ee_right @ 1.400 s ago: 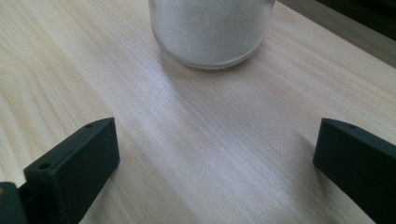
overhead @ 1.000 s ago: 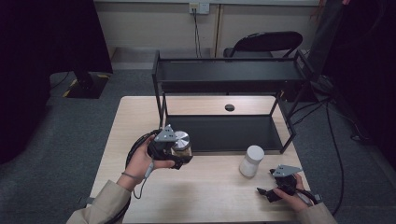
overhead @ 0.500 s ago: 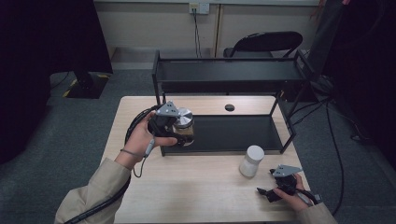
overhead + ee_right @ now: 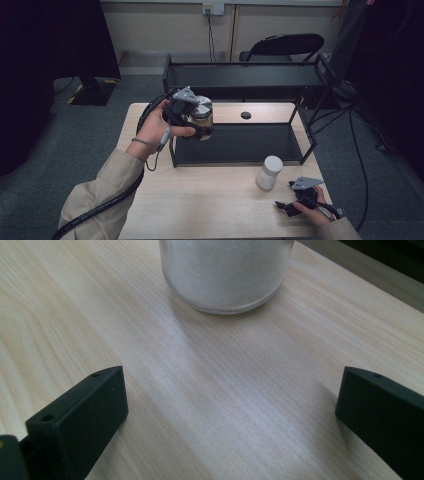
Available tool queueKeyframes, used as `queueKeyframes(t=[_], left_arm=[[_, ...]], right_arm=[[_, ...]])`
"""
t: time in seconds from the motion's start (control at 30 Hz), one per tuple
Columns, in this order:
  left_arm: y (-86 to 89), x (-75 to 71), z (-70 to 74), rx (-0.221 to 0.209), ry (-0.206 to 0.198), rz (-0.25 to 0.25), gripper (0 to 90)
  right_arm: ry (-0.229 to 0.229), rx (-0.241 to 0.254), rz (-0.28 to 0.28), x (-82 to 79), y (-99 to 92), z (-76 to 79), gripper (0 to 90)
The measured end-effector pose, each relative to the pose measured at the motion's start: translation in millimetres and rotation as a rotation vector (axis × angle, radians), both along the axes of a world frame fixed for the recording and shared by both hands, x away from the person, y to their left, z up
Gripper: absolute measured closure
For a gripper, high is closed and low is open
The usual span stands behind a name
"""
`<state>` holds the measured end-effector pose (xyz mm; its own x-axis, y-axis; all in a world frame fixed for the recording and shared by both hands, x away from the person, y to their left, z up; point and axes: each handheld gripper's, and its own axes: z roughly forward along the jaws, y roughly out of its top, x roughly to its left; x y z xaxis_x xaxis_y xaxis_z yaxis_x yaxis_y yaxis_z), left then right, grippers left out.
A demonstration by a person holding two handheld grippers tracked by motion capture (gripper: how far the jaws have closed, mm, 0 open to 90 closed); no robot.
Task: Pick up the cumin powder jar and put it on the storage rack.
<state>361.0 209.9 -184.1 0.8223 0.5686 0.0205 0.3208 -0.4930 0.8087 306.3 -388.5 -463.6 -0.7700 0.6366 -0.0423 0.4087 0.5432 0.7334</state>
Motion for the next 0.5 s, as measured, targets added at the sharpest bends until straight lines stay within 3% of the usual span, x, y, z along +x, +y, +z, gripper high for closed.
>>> queueKeyframes(t=[0.5], left_arm=[[-19.4, 21.6, 42.6, 0.023, -0.031, 0.085, 30.4]], right_arm=[[-0.002, 0.000, 0.000, 0.0, 0.0, -0.1, 0.0]])
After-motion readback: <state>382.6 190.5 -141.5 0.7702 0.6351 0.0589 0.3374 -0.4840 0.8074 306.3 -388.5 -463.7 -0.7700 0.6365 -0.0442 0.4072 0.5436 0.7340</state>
